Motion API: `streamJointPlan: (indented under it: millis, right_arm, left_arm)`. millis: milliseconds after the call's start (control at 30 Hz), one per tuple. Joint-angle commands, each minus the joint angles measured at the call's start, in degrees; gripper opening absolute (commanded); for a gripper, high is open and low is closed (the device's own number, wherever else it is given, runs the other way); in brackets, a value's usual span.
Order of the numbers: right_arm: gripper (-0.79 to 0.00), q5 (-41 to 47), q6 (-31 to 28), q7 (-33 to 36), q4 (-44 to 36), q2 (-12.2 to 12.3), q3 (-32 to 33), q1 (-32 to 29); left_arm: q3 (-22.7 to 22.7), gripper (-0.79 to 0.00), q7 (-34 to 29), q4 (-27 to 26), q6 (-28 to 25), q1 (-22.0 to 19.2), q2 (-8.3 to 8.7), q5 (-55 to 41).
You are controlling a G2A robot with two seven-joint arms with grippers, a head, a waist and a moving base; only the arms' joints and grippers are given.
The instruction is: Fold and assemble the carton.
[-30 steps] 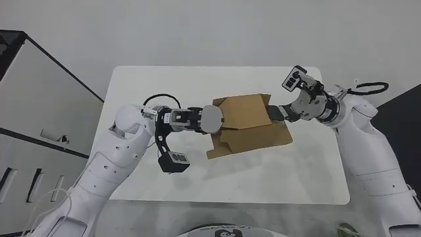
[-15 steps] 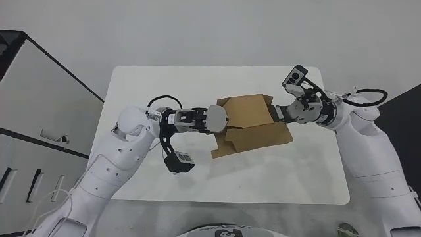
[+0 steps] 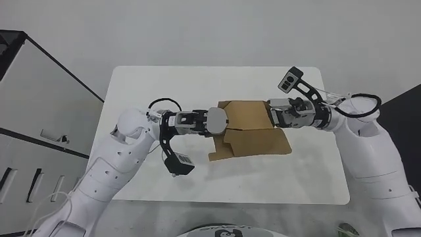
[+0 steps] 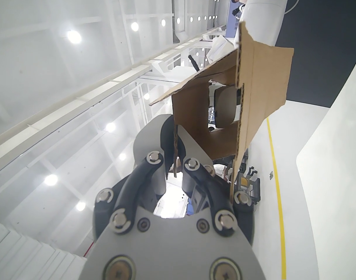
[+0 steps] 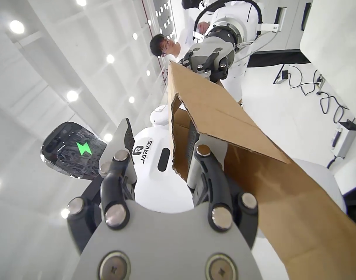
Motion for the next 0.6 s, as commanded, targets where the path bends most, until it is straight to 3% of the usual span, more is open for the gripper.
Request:
streamJointPlan:
  millis: [0,567]
  right_arm:
    - [-0.394,-0.95,-0.72,0.08,-0.14,0.06,0.05,0.00]
    - [-0.428,-2.33,-3.17,-0.64,-0.61,0.26,0.19,-0.45]
  left_arm:
    - [0.04,-0.785,0.25,-0.24,-0.23,0.27,0.03,-0.61]
    - [0.57,-0.785,0.54,-0.61,-1.08,0.51,0.22,-1.40]
